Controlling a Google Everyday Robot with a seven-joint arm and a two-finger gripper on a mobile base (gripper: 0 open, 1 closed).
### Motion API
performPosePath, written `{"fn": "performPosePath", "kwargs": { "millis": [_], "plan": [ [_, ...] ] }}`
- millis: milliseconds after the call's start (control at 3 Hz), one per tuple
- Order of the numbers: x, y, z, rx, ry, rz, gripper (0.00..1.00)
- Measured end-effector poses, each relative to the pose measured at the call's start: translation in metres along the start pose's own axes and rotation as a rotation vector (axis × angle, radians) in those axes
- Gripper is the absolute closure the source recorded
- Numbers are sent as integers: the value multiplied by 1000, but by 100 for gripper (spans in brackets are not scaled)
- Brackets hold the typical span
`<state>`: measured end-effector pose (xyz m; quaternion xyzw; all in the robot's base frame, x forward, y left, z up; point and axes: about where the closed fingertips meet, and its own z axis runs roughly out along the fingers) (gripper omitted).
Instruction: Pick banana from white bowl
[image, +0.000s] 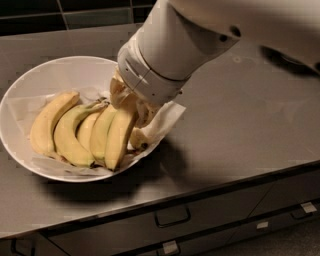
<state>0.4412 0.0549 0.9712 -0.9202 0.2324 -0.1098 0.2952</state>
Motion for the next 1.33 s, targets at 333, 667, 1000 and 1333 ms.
{"fn": "performPosePath", "kwargs": {
  "millis": [333, 667, 1000, 1333],
  "plan": [
    [0, -17, -7, 58, 24, -15, 100],
    [0, -24, -11, 74, 36, -28, 100],
    [-1, -46, -26, 120, 69, -64, 100],
    [-7, -51, -35, 133, 79, -77, 100]
  ]
}}
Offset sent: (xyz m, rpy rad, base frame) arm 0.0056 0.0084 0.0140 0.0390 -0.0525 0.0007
